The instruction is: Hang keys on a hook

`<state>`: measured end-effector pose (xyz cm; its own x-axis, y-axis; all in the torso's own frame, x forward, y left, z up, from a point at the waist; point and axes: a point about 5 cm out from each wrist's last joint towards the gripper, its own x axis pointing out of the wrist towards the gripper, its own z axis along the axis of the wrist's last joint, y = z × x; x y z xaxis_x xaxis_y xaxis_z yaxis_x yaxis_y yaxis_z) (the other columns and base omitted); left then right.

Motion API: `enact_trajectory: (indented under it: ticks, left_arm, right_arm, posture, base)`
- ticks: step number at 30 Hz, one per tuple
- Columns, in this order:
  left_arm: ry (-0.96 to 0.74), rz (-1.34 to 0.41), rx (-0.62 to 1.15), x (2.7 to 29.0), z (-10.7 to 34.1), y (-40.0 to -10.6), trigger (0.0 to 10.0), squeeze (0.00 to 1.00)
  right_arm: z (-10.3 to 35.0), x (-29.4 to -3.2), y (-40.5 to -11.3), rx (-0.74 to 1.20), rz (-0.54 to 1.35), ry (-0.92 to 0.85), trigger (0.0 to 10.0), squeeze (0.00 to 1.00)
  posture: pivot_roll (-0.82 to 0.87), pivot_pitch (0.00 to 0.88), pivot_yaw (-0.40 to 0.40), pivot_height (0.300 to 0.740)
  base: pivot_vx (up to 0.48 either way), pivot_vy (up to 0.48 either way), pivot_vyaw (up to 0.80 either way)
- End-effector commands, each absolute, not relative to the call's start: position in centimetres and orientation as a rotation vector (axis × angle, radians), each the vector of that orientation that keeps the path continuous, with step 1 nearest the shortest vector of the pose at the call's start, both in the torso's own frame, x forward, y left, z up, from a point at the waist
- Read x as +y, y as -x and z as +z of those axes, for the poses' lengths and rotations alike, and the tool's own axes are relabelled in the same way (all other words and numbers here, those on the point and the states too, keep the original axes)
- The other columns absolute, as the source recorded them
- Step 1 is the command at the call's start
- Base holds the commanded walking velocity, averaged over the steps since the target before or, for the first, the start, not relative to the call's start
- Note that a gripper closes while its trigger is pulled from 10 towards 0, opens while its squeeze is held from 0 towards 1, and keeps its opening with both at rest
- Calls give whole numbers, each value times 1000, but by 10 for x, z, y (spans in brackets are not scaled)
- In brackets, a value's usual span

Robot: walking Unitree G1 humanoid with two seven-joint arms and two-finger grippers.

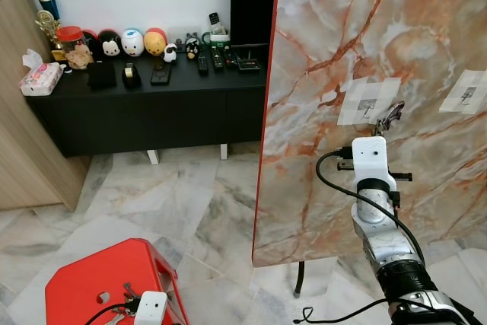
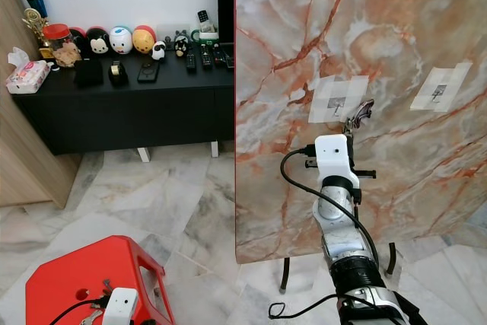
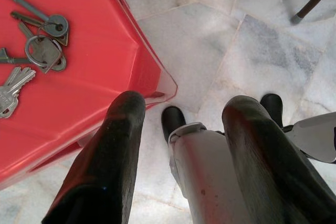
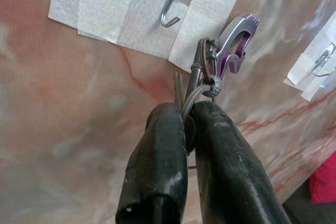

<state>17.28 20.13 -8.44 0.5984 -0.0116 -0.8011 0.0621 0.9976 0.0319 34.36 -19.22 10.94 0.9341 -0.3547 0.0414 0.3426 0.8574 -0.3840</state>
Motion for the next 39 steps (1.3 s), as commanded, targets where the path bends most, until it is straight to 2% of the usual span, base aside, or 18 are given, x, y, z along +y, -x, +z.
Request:
enact_trajectory:
  ticks: [1, 22, 39]
  left_arm:
    - [-47, -50, 940, 199, -86, -170, 10000, 0]
    - [-42, -45, 933, 199, -85, -171, 10000, 0]
    - [-39, -45, 934, 199, -85, -172, 10000, 0]
  right_arm:
    - [113, -194, -346, 25, -375, 408, 10000, 0]
    - [125, -181, -358, -33, -315, 368, 10000, 0]
    - [125, -181, -358, -39, -321, 368, 10000, 0]
  posture:
    - [45, 0, -68, 740]
    - [48, 0, -70, 740]
    - [50, 0, -70, 740]
  base:
    - [0, 0, 0]
    - [0, 0, 0]
    - [0, 0, 0]
